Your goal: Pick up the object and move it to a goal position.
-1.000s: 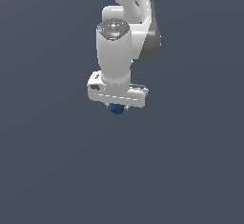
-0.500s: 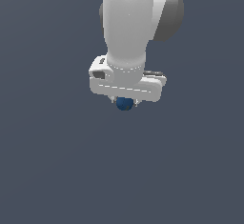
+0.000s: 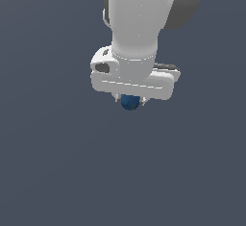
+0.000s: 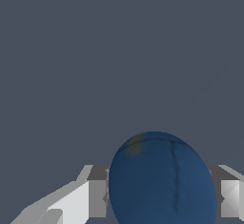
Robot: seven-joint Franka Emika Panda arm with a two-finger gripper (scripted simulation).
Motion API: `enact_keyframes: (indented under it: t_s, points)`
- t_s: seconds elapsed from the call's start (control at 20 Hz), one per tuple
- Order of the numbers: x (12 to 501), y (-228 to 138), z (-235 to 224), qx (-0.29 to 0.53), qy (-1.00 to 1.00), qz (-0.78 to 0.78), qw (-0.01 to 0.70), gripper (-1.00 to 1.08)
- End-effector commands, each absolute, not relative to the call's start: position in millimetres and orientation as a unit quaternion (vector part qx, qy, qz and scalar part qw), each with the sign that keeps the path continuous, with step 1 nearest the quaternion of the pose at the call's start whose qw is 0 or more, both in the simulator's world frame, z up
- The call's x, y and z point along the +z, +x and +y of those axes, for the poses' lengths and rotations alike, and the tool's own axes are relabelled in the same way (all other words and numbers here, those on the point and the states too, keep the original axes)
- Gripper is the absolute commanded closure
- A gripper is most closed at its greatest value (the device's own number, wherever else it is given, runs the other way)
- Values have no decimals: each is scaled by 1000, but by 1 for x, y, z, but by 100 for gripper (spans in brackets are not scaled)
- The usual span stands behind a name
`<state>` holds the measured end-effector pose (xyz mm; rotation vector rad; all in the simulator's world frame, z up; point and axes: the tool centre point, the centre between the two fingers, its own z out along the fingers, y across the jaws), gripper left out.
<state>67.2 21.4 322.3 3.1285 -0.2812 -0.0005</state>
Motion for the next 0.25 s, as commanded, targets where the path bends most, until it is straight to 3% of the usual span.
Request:
enact_keyframes:
  t_s: [0.0,0.2]
  points:
    - [326,70,23,0,996,-89,0,108]
    - [328,71,23,0,996,-89,0,108]
